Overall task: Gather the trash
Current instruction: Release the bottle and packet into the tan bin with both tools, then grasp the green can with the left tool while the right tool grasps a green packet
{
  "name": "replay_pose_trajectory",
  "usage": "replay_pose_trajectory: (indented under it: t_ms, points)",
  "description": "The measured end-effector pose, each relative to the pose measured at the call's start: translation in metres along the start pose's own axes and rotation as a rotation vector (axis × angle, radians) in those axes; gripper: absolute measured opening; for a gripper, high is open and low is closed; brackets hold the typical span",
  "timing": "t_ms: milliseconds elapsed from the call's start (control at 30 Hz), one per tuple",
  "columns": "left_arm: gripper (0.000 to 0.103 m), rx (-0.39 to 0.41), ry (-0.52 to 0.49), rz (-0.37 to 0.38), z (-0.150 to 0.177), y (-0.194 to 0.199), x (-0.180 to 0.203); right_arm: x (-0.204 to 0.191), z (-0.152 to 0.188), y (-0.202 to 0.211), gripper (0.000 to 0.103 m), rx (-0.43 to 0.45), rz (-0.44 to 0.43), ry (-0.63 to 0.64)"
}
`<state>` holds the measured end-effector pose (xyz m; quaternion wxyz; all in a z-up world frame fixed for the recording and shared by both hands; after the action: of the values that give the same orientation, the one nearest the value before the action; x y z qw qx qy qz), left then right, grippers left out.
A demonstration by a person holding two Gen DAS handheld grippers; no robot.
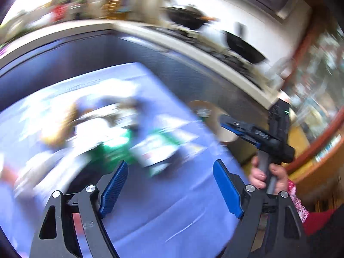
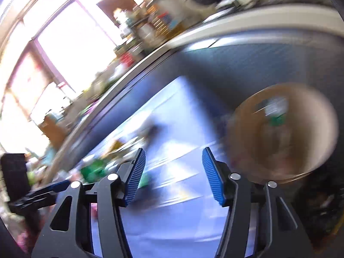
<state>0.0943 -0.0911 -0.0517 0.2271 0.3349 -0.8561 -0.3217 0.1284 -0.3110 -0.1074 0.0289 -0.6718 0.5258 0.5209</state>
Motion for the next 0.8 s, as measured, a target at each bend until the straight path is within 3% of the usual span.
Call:
replay_pose_trajectory:
  t_ms: [100, 167, 267, 400, 500, 533, 567, 800]
  points:
    - [0.084, 0.001, 0.115, -0.074, 0.015, 0.022, -0.041, -0.037, 0.026, -0.050, 0.039, -0.121, -0.060, 0.016]
    - [0.095, 0.025, 0.161, -0.080, 0.011, 0.023, -0.056, -0.055, 0.039, -0.077, 0.033, -0.159, -0.049, 0.030]
    - [0.097, 0.043, 0.144, -0.069, 0.001, 0.009, -0.058, -0.065, 0.053, -0.107, 0.028, -0.191, -0.025, 0.004]
    - [0.097, -0.014, 0.103, -0.092, -0.005, -0.030, -0.054, -0.074, 0.074, -0.121, 0.025, -0.235, -0.018, 0.008]
    - [0.085, -0.033, 0.124, -0.090, -0.003, -0.048, -0.059, -0.082, 0.094, -0.122, 0.022, -0.277, -0.022, 0.038]
    - [0.076, -0.033, 0.133, -0.095, -0.002, -0.051, -0.062, -0.082, 0.100, -0.121, 0.022, -0.285, -0.016, 0.048]
    - [0.060, -0.028, 0.137, -0.104, -0.002, -0.052, -0.065, -0.081, 0.103, -0.121, 0.022, -0.286, -0.014, 0.047]
    - [0.057, 0.036, 0.164, -0.077, -0.005, -0.032, -0.072, -0.054, 0.097, -0.050, 0.024, -0.175, -0.022, 0.023]
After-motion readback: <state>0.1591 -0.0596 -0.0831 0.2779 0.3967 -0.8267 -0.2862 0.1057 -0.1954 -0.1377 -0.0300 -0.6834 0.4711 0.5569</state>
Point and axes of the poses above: each gripper's, at about its wrist camera, not at the fingertips, and y roughly against the way its jaws point, x to its right, z to its underside, the point moved 6 cm from there along -y, roughly the way its jaws point, and after that the axes turned 13 degrees about -y, right-handed, at the moved point
